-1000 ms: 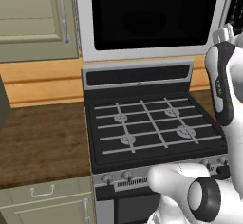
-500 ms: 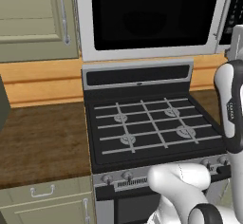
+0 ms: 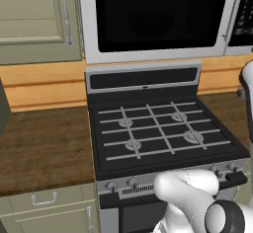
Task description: Open the microwave, place the bowl with waffle inside the microwave, then close the microwave door and turn it on.
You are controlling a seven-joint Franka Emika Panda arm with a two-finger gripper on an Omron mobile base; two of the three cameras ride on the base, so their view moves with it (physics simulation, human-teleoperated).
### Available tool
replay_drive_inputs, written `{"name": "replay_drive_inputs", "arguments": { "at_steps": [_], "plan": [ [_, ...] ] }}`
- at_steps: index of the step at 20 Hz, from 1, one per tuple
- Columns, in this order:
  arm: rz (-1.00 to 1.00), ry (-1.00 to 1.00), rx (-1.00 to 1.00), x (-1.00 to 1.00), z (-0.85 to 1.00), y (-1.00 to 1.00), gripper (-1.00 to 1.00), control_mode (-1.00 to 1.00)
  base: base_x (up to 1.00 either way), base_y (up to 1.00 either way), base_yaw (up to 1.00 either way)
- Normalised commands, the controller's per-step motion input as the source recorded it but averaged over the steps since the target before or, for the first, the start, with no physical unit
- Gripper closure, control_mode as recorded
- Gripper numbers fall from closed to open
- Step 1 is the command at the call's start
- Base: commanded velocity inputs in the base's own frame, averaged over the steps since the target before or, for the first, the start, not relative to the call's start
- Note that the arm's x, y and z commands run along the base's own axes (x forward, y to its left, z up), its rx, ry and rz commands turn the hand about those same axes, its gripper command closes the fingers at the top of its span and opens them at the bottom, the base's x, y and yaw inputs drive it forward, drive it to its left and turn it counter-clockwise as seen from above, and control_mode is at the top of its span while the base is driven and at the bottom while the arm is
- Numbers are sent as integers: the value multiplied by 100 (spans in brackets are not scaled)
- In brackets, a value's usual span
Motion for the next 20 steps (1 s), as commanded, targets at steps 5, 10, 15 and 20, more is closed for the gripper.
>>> {"name": "replay_drive_inputs", "arguments": {
  "at_steps": [5, 10, 15, 20],
  "plan": [
    [0, 5, 2, -1, 18, -47, 100, -100, 0, 0, 0],
    [0, 1, 1, 6, 6, -26, 100, -100, 0, 0, 0],
    [3, 11, 0, 46, 0, 0, 100, -100, 0, 0, 0],
    [8, 11, 0, 56, 0, -13, 100, -100, 0, 0, 0]
  ]
}}
